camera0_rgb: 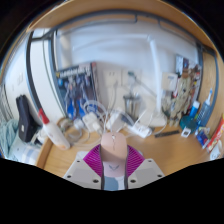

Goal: Arrange mouse

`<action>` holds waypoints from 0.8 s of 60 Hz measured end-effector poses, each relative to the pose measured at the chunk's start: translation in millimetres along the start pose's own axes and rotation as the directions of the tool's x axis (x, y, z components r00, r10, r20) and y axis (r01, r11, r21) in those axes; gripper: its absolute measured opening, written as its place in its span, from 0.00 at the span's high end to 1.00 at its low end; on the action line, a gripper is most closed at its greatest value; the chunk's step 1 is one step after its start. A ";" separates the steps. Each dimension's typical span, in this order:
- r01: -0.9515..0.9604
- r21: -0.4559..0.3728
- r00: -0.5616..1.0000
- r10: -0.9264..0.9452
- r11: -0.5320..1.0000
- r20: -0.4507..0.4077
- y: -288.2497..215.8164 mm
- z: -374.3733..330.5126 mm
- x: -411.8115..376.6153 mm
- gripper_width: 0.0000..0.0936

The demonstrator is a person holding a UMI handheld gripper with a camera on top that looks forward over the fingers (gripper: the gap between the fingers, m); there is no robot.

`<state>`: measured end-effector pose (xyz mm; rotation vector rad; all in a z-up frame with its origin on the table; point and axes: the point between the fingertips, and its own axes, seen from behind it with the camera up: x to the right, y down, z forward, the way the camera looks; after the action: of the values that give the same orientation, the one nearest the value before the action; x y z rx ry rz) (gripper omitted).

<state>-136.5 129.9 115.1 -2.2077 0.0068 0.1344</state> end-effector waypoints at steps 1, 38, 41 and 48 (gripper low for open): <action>0.004 -0.020 1.000 -0.004 1.000 0.000 11.9 5.7 -2.8 0.72; 0.006 -0.189 1.000 -0.011 0.982 -0.029 104.1 22.8 -16.4 0.23; 0.005 -0.168 0.999 -0.012 0.986 -0.043 87.1 9.4 -14.0 0.17; 0.003 -0.118 0.999 -0.007 0.993 -0.031 44.9 -35.5 -20.8 0.11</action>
<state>-156.2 73.7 102.3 -2.3276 0.0111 0.0995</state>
